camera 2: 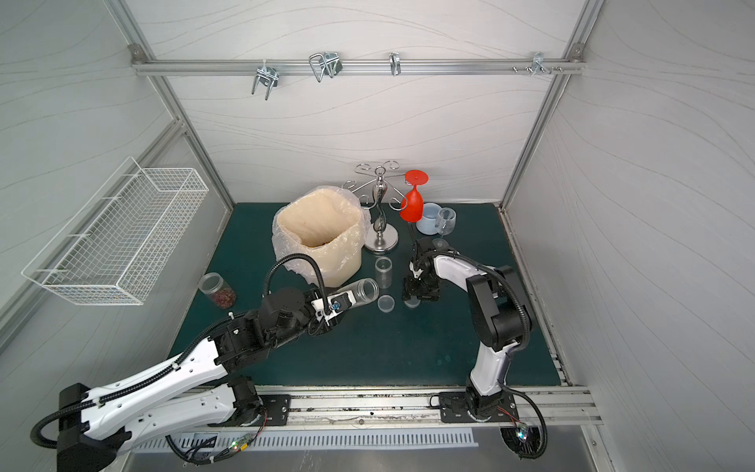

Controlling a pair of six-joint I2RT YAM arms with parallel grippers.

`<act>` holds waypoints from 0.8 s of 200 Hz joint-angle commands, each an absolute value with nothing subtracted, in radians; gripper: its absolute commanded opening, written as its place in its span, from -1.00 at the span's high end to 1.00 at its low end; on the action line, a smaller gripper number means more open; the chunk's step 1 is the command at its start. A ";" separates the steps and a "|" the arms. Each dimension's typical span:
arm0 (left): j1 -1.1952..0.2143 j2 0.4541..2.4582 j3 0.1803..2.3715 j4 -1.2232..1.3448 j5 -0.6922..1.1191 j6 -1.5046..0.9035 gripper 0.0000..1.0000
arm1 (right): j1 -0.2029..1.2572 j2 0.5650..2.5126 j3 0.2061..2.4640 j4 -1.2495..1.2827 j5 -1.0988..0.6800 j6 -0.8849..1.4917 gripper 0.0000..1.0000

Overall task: Empty the moldy dried flower tea in the jars
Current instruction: Place the lid at the center of the board.

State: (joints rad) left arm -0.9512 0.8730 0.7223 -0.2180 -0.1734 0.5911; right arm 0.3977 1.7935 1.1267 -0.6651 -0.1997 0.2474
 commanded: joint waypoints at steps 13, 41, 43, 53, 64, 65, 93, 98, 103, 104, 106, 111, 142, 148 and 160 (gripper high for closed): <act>-0.954 0.865 0.729 -0.163 -0.189 0.598 1.00 | 0.393 1.758 1.148 -0.686 -0.222 0.265 -0.45; -0.954 0.857 0.734 -0.166 -0.227 0.599 1.00 | 0.393 1.664 1.136 -0.698 -0.200 0.262 -0.52; -0.954 0.855 0.736 -0.168 -0.229 0.600 1.00 | 0.393 1.655 1.135 -0.698 -0.198 0.262 -0.52; -0.955 0.849 0.747 -0.171 -0.246 0.598 1.00 | 0.393 1.614 1.129 -0.698 -0.191 0.263 -0.54; -0.954 0.834 0.765 -0.180 -0.265 0.601 1.00 | 0.393 1.562 1.120 -0.692 -0.184 0.264 -0.56; -0.954 0.833 0.767 -0.181 -0.268 0.601 1.00 | 0.393 1.558 1.119 -0.691 -0.182 0.264 -0.56; -0.954 0.815 0.847 -0.222 -0.344 0.627 1.00 | 0.393 1.430 1.095 -0.657 -0.166 0.258 -0.58; -0.954 0.817 0.865 -0.237 -0.361 0.638 1.00 | 0.393 1.405 1.093 -0.650 -0.167 0.254 -0.59; -0.954 0.820 0.887 -0.254 -0.375 0.651 1.00 | 0.393 1.384 1.090 -0.643 -0.169 0.251 -0.60; -0.954 0.820 0.891 -0.257 -0.378 0.653 1.00 | 0.393 1.379 1.090 -0.641 -0.170 0.250 -0.60; -0.954 0.822 0.900 -0.263 -0.384 0.659 1.00 | 0.393 1.371 1.089 -0.637 -0.170 0.248 -0.60; -0.954 0.829 0.921 -0.281 -0.400 0.674 1.00 | 0.393 1.347 1.085 -0.628 -0.175 0.243 -0.61; -0.952 0.875 1.044 -0.355 -0.523 0.798 1.00 | 0.395 1.200 1.039 -0.534 -0.215 0.223 -0.72; -0.948 0.883 1.066 -0.365 -0.541 0.823 1.00 | 0.395 1.174 1.031 -0.515 -0.226 0.219 -0.74; -0.928 0.903 1.113 -0.397 -0.554 0.861 1.00 | 0.394 1.123 1.012 -0.477 -0.259 0.214 -0.80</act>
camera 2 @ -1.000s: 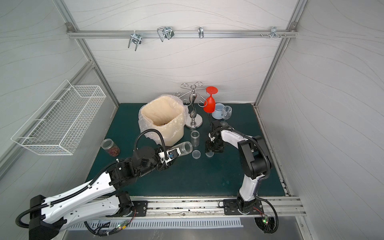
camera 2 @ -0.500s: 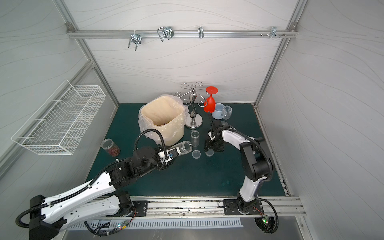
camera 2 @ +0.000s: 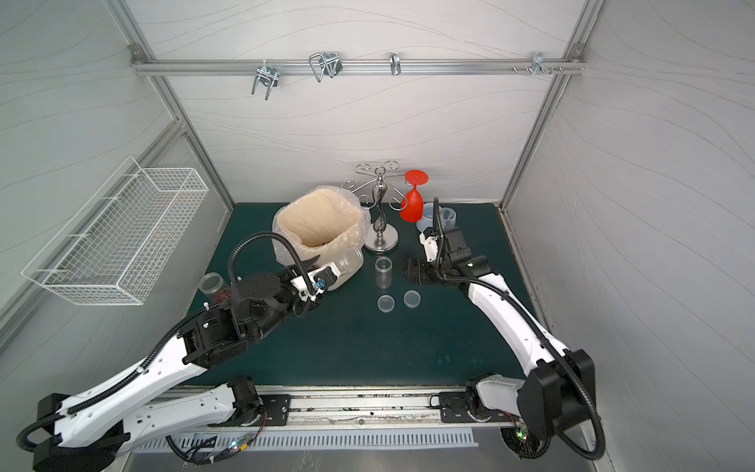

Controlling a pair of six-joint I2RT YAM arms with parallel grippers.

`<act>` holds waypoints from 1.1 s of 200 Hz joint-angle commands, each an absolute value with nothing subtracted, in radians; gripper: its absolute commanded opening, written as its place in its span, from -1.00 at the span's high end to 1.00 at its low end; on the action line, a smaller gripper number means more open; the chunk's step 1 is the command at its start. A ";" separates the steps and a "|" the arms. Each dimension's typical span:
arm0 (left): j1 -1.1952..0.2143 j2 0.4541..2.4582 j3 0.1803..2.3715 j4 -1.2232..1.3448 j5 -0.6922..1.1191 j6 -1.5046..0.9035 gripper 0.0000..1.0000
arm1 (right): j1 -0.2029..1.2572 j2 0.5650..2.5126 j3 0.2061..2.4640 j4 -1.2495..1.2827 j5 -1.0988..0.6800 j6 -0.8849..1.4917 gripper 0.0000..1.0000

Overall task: Empty the moldy dried flower tea in the jars
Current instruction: Place the lid at the center of the board, then pour the moldy dried flower tea into the trash bin.

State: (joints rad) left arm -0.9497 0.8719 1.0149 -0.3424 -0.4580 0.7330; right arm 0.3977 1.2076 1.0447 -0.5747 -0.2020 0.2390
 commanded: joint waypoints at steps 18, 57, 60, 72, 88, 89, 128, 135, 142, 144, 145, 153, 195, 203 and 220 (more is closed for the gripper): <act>-0.870 0.933 1.190 -0.453 -0.528 0.884 1.00 | 0.396 1.063 0.989 -0.430 -0.313 0.209 -0.83; -0.762 1.003 1.303 -0.480 -0.519 1.012 1.00 | 0.397 0.980 0.961 -0.389 -0.359 0.214 -0.84; -0.756 1.010 1.309 -0.480 -0.520 1.024 1.00 | 0.397 0.975 0.959 -0.387 -0.362 0.215 -0.84; -0.732 1.037 1.327 -0.476 -0.522 1.090 1.00 | 0.397 0.958 0.953 -0.383 -0.370 0.215 -0.84; -0.694 1.075 1.342 -0.471 -0.519 1.146 1.00 | 0.399 0.946 0.948 -0.386 -0.376 0.218 -0.84; -0.691 1.077 1.343 -0.471 -0.519 1.149 1.00 | 0.399 0.945 0.948 -0.387 -0.375 0.218 -0.84; -0.572 1.160 1.376 -0.475 -0.518 1.236 1.00 | 0.399 0.920 0.927 -0.395 -0.377 0.218 -0.84; -0.553 1.171 1.380 -0.475 -0.515 1.249 1.00 | 0.399 0.917 0.924 -0.396 -0.377 0.219 -0.85; -0.533 1.182 1.383 -0.472 -0.512 1.266 1.00 | 0.399 0.914 0.921 -0.396 -0.379 0.221 -0.85; -0.529 1.185 1.384 -0.471 -0.511 1.271 1.00 | 0.401 0.914 0.919 -0.396 -0.379 0.220 -0.85; -0.526 1.186 1.384 -0.471 -0.510 1.273 1.00 | 0.401 0.913 0.919 -0.396 -0.379 0.220 -0.85; -0.504 1.198 1.384 -0.459 -0.507 1.296 1.00 | 0.400 0.911 0.916 -0.395 -0.381 0.221 -0.84; -0.406 1.276 1.380 -0.395 -0.514 1.422 1.00 | 0.402 0.922 0.914 -0.406 -0.388 0.221 -0.85; -0.398 1.289 1.381 -0.390 -0.519 1.451 1.00 | 0.402 0.922 0.912 -0.404 -0.388 0.221 -0.85; -0.391 1.304 1.381 -0.387 -0.513 1.515 1.00 | 0.402 0.924 0.905 -0.402 -0.388 0.222 -0.85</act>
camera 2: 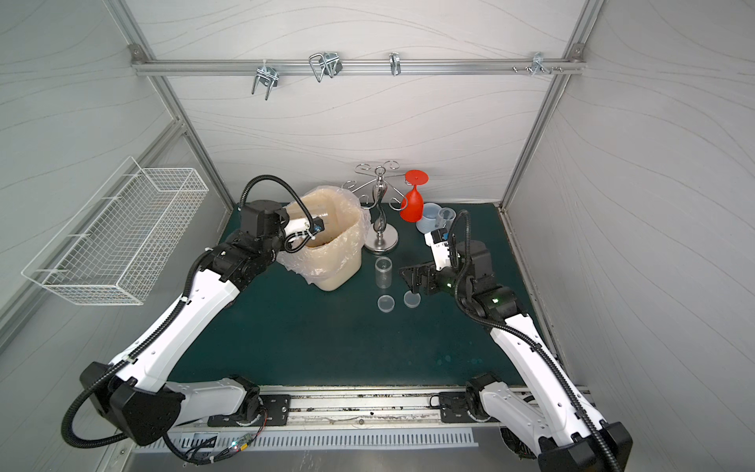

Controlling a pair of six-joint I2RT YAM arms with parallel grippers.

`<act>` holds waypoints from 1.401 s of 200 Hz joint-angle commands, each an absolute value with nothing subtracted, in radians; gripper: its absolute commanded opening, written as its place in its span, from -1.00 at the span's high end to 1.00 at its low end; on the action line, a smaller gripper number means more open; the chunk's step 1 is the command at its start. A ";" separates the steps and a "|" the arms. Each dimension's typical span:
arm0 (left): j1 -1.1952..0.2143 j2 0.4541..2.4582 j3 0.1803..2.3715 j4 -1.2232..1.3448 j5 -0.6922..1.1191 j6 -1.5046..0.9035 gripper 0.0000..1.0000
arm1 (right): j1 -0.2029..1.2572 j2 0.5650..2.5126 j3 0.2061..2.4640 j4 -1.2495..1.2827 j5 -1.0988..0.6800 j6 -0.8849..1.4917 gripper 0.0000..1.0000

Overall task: Empty the moldy dried flower tea in the jars
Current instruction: Pour the moldy dried flower tea into the trash bin.

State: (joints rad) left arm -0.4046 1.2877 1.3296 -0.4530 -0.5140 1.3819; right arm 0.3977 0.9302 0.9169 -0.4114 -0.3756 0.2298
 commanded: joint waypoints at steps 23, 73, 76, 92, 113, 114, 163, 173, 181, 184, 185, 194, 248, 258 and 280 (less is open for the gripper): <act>-0.390 1.317 1.379 -0.358 -0.502 1.591 1.00 | 0.403 0.934 0.902 -0.400 -0.394 0.222 -0.85; -0.370 1.333 1.359 -0.261 -0.469 1.748 1.00 | 0.405 0.952 0.905 -0.402 -0.405 0.221 -0.86; -0.368 1.333 1.358 -0.258 -0.461 1.751 1.00 | 0.405 0.953 0.905 -0.401 -0.406 0.221 -0.86; -0.356 1.331 1.348 -0.232 -0.424 1.777 1.00 | 0.405 0.957 0.904 -0.397 -0.411 0.223 -0.87; -0.347 1.333 1.336 -0.201 -0.406 1.809 1.00 | 0.407 0.961 0.902 -0.395 -0.417 0.225 -0.87; -0.347 1.333 1.334 -0.198 -0.404 1.812 1.00 | 0.406 0.960 0.902 -0.395 -0.418 0.226 -0.87; -0.323 1.319 1.296 -0.136 -0.358 1.869 1.00 | 0.414 0.969 0.897 -0.392 -0.422 0.224 -0.89; -0.315 1.319 1.295 -0.140 -0.353 1.879 1.00 | 0.416 0.970 0.898 -0.391 -0.424 0.224 -0.89; -0.312 1.320 1.295 -0.140 -0.348 1.885 1.00 | 0.417 0.971 0.897 -0.390 -0.425 0.225 -0.89; -0.311 1.320 1.295 -0.139 -0.347 1.886 1.00 | 0.417 0.973 0.897 -0.389 -0.425 0.225 -0.89; -0.311 1.319 1.295 -0.139 -0.347 1.887 1.00 | 0.417 0.973 0.897 -0.388 -0.426 0.226 -0.89; -0.310 1.319 1.295 -0.137 -0.341 1.899 1.00 | 0.420 0.977 0.899 -0.388 -0.425 0.225 -0.89; -0.261 1.308 1.210 -0.005 -0.206 1.987 1.00 | 0.440 0.994 0.908 -0.391 -0.430 0.224 -0.94; -0.256 1.309 1.192 0.043 -0.189 2.005 1.00 | 0.443 0.993 0.911 -0.392 -0.431 0.226 -0.96; -0.244 1.316 1.168 0.113 -0.158 2.042 1.00 | 0.454 0.993 0.914 -0.390 -0.433 0.229 -0.98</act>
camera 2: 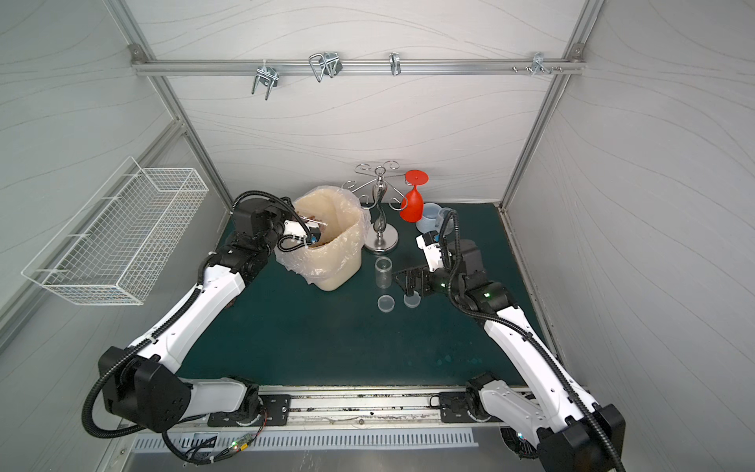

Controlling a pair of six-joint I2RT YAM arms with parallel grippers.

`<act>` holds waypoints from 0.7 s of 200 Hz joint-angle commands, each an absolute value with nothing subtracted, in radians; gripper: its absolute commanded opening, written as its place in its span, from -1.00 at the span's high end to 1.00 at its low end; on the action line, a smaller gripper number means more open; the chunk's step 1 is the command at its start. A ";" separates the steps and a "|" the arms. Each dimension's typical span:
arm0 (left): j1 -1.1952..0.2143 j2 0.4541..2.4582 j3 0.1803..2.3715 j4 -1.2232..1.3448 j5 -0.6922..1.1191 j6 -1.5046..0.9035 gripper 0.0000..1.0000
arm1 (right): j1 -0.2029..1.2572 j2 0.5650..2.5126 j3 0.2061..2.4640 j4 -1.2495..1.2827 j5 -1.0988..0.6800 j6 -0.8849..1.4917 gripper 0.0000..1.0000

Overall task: Empty the moldy dried flower tea in the jars
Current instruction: Pour the moldy dried flower tea into the trash bin.

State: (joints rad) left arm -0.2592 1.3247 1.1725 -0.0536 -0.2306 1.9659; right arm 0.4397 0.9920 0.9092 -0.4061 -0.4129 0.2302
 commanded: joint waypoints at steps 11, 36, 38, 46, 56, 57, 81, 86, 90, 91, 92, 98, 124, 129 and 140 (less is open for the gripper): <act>-0.238 1.317 1.159 0.141 -0.141 2.057 1.00 | 0.459 0.990 0.915 -0.388 -0.433 0.230 -0.98; -0.230 1.315 1.158 0.152 -0.125 2.076 1.00 | 0.469 0.984 0.916 -0.379 -0.433 0.236 -0.98; -0.230 1.314 1.158 0.153 -0.123 2.078 1.00 | 0.469 0.984 0.915 -0.378 -0.433 0.237 -0.98; -0.230 1.310 1.160 0.144 -0.116 2.082 1.00 | 0.471 0.986 0.914 -0.373 -0.433 0.239 -0.98; -0.229 1.308 1.166 0.129 -0.115 2.082 1.00 | 0.473 0.989 0.916 -0.370 -0.434 0.238 -0.98; -0.229 1.307 1.167 0.129 -0.117 2.082 1.00 | 0.473 0.989 0.916 -0.369 -0.433 0.239 -0.98; -0.224 1.300 1.188 0.090 -0.100 2.057 1.00 | 0.476 0.995 0.926 -0.379 -0.434 0.235 -0.98; -0.224 1.298 1.188 0.081 -0.094 2.060 1.00 | 0.477 0.994 0.927 -0.379 -0.436 0.235 -0.98; -0.224 1.296 1.189 0.081 -0.084 2.063 1.00 | 0.477 0.994 0.926 -0.378 -0.436 0.235 -0.98; -0.223 1.296 1.188 0.081 -0.082 2.063 1.00 | 0.476 0.993 0.925 -0.378 -0.435 0.235 -0.98; -0.224 1.296 1.188 0.081 -0.080 2.063 1.00 | 0.477 0.994 0.925 -0.378 -0.435 0.235 -0.98; -0.224 1.295 1.189 0.081 -0.074 2.063 1.00 | 0.477 0.993 0.924 -0.377 -0.434 0.234 -0.98; -0.224 1.293 1.178 0.093 -0.054 2.075 1.00 | 0.479 0.991 0.923 -0.384 -0.434 0.233 -0.98; -0.223 1.296 1.182 0.081 -0.055 2.068 1.00 | 0.479 0.990 0.922 -0.386 -0.434 0.232 -0.98; -0.224 1.309 1.189 0.086 -0.078 2.055 1.00 | 0.479 0.989 0.921 -0.388 -0.434 0.231 -0.98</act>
